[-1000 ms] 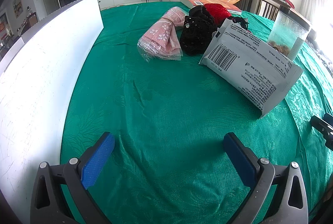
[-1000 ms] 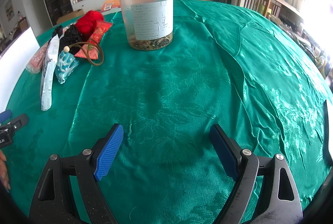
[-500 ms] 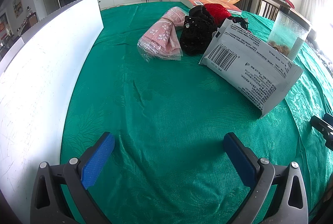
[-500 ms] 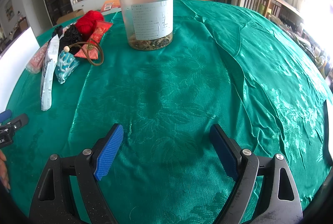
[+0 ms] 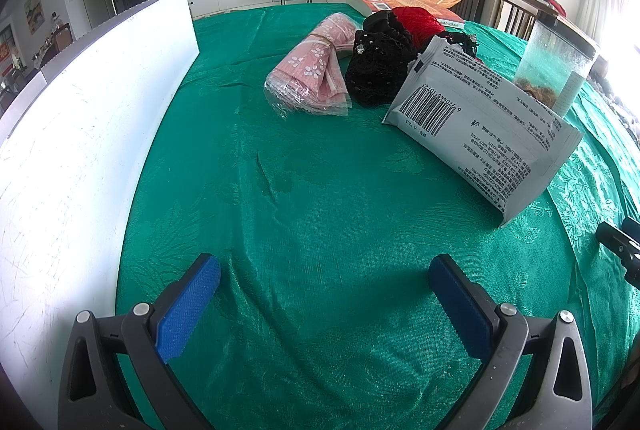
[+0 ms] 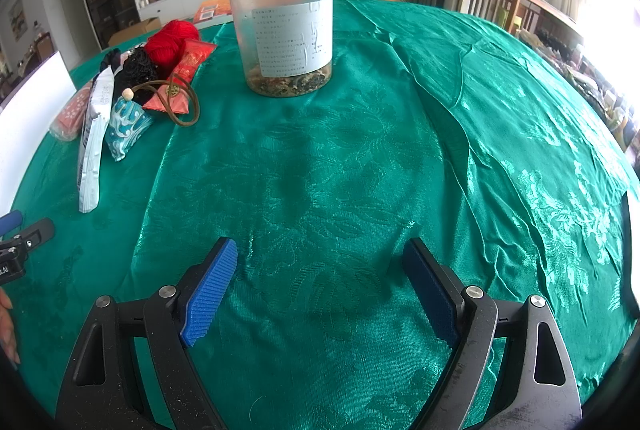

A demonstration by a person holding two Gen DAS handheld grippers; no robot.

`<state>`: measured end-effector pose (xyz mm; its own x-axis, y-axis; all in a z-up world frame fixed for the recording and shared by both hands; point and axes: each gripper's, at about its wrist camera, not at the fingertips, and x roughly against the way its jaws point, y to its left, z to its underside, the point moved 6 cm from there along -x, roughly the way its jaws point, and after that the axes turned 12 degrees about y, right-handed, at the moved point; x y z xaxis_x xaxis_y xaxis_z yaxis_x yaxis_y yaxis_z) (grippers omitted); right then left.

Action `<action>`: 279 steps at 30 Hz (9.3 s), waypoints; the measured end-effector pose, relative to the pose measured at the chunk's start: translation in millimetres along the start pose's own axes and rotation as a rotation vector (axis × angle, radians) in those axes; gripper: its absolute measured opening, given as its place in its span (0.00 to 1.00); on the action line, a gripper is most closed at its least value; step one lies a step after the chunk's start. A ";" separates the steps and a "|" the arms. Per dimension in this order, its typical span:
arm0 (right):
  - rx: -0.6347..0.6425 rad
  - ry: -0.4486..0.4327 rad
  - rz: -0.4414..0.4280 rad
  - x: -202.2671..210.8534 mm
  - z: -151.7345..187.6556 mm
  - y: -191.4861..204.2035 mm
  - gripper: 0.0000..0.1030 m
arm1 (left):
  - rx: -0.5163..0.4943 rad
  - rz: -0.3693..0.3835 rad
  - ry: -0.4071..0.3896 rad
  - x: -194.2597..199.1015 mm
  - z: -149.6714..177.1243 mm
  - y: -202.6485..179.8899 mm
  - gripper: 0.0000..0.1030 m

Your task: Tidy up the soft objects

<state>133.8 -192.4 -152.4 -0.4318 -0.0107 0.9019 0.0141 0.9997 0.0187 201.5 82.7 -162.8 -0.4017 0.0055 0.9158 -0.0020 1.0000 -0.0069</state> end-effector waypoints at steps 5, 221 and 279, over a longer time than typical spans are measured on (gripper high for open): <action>0.000 -0.001 -0.002 0.3 0.1 0.0 0.85 | 0.000 0.000 0.000 0.2 0.2 -0.3 1.00; -0.136 0.005 0.071 4.7 10.9 -79.8 0.86 | -0.023 0.016 0.032 4.0 7.4 3.2 1.00; 0.329 0.092 -0.837 193.9 -80.7 283.4 0.65 | 0.394 0.019 0.027 179.2 42.9 293.2 0.29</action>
<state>126.9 87.2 62.5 -0.1112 -0.7246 0.6802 -0.5368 0.6198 0.5725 89.7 376.6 -18.0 -0.3813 0.0294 0.9240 -0.3478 0.9215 -0.1728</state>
